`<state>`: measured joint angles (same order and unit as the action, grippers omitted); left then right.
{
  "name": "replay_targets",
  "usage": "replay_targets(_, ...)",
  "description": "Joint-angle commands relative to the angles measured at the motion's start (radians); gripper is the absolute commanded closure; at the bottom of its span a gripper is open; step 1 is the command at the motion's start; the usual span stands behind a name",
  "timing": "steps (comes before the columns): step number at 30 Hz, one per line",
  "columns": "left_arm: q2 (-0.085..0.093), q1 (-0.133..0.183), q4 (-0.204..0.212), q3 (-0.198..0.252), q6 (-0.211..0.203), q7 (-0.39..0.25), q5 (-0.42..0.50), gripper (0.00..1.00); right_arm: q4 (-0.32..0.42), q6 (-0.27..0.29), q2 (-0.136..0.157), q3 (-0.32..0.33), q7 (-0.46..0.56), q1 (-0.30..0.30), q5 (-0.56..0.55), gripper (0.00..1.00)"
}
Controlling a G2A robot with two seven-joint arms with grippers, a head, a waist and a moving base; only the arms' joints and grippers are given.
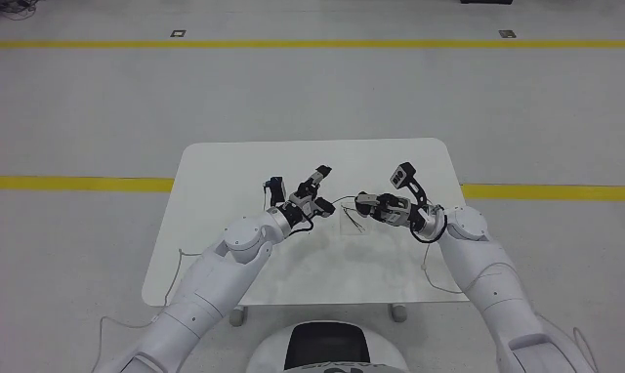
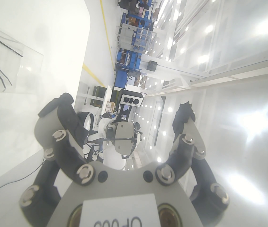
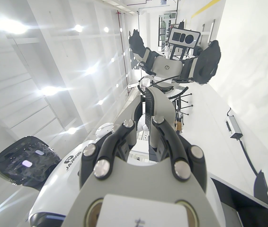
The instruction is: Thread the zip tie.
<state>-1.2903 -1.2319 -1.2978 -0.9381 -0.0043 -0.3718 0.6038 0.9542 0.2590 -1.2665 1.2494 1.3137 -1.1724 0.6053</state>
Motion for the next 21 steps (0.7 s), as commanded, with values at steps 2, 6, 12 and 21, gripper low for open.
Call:
replay_targets(2,0.000,0.000,0.000,0.000,0.000,0.000,0.000,0.00,0.000,0.000,0.000,0.000,0.000,0.000,0.000,1.00)
replay_targets(6,0.000,0.000,0.000,0.000,0.000,0.000,0.000,0.00,0.000,0.000,0.000,0.000,0.000,0.000,0.000,1.00)
replay_targets(12,0.000,0.000,0.000,0.000,0.000,0.000,0.000,0.00,0.001,-0.002,0.000,0.000,-0.006,-0.002,0.000,1.00)
replay_targets(21,0.009,-0.017,0.000,0.008,0.006,-0.090,-0.031,0.00,-0.019,-0.020,0.014,0.007,0.076,0.010,0.060,1.00)
